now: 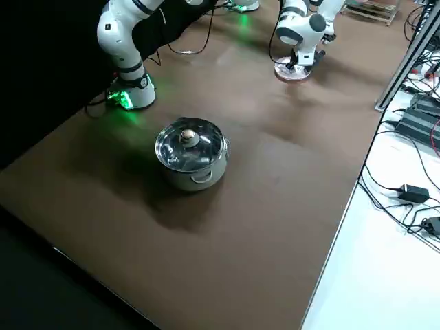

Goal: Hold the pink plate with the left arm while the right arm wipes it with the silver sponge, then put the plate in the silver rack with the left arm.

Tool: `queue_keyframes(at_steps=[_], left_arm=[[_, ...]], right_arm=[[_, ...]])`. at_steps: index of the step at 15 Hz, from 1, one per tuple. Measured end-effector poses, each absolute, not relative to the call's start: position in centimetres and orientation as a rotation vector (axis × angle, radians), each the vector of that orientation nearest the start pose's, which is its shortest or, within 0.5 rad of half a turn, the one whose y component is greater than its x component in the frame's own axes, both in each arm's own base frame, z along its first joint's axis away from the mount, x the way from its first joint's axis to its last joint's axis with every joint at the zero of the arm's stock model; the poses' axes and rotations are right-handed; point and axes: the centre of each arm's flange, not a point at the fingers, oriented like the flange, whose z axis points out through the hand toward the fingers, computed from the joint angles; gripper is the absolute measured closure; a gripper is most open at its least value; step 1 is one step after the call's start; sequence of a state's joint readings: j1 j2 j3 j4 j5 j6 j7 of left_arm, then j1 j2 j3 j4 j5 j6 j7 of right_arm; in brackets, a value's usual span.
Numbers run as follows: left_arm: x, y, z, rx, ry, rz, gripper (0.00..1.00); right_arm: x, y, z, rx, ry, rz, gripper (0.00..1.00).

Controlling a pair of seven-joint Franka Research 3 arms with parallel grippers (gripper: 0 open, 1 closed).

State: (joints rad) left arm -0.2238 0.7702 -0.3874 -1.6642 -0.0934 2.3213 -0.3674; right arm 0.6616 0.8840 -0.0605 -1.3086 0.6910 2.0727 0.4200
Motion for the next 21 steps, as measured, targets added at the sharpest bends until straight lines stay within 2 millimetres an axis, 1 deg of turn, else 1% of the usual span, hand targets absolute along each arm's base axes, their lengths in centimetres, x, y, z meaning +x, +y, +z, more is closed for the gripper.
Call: queue_keyframes(at_steps=[2, 4, 6, 7, 9, 11, 12, 14, 15, 17, 19, 21], left_arm=[[56.7, -36.6, 18.0, -3.383, 0.143, 0.369, 0.97], [56.7, -36.6, 18.0, -3.383, 0.142, 0.369, 0.97], [56.8, -36.5, 18.0, -3.384, 0.14, 0.367, 0.97], [57.0, -36.3, 18.0, -3.385, 0.136, 0.362, 0.97], [57.4, -35.8, 18.3, -3.388, 0.123, 0.351, 0.97], [58.3, -34.8, 19.6, -3.386, 0.107, 0.338, 0.97], [58.8, -34.0, 20.8, -3.376, 0.101, 0.348, 0.97], [59.8, -31.3, 24.1, -3.346, 0.089, 0.389, 0.97], [60.3, -29.5, 26.1, -3.332, 0.092, 0.404, 0.97], [61.5, -25.2, 30.3, -3.318, 0.107, 0.405, 0.97], [62.6, -20.2, 34.7, -3.313, 0.111, 0.385, 0.97], [63.7, -15.5, 38.3, -3.314, 0.123, 0.37, 0.97]], right_arm=[[59.1, 44.7, 22.2, -2.664, 0.239, 0.537, 0.99], [59.7, 43.7, 23.6, -2.654, 0.24, 0.586, 0.99], [60.9, 41.5, 25.1, -2.644, 0.253, 0.638, 0.99], [62.4, 37.7, 26.3, -2.631, 0.283, 0.704, 0.99], [63.9, 32.8, 27.4, -2.614, 0.272, 0.766, 0.99], [65.5, 27.0, 28.1, -2.622, 0.252, 0.792, 0.99], [66.0, 24.2, 28.3, -2.629, 0.235, 0.805, 0.99], [66.9, 19.0, 28.2, -2.642, 0.2, 0.822, 0.99], [67.1, 16.5, 27.8, -2.661, 0.19, 0.826, 0.99], [67.2, 11.9, 26.5, -2.696, 0.177, 0.851, 0.99], [66.7, 8.3, 24.6, -2.699, 0.193, 0.895, 0.99], [66.1, 5.9, 23.0, -2.713, 0.201, 0.932, 0.99]])
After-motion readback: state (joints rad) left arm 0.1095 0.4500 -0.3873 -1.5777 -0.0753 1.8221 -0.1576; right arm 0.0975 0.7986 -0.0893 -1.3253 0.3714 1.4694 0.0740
